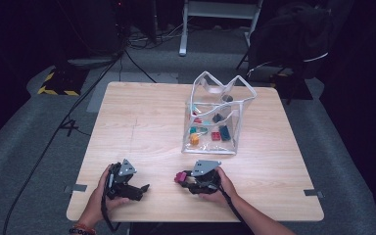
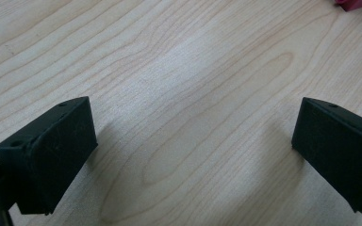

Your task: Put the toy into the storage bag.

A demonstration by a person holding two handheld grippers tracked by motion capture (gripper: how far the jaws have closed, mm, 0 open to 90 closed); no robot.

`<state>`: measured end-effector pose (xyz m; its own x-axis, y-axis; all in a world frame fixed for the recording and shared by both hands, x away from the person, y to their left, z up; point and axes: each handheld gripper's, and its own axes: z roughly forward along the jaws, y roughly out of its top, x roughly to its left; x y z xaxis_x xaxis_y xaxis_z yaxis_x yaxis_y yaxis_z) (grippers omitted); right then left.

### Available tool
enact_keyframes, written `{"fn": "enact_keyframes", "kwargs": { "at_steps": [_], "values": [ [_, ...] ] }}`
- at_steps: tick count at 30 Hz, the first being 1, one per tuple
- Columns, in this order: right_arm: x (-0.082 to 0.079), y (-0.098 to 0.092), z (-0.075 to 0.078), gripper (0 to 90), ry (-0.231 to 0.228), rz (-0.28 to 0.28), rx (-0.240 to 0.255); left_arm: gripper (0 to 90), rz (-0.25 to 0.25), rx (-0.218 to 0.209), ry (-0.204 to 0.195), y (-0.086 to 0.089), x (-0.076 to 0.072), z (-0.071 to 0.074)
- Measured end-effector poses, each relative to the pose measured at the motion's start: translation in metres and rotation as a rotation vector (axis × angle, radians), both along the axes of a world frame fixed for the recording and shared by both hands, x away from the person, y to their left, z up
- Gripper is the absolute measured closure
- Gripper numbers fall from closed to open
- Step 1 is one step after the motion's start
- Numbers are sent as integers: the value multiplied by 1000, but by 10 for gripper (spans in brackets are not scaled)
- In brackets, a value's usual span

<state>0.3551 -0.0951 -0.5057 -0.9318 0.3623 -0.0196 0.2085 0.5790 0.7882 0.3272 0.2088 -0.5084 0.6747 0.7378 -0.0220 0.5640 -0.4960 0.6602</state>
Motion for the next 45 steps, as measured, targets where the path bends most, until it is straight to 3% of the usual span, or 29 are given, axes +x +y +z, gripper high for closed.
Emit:
{"fn": "enact_keyframes", "kwargs": {
  "at_steps": [5,13,45],
  "values": [
    [0,-4,1,592,2,-8,5,7,3,-2,1,0,0,0],
    [2,-29,8,592,20,-43,26,7,4,-1,0,0,0,0],
    [12,-110,80,593,-122,-245,119,5,3,4,-2,0,0,0]
  ]
}}
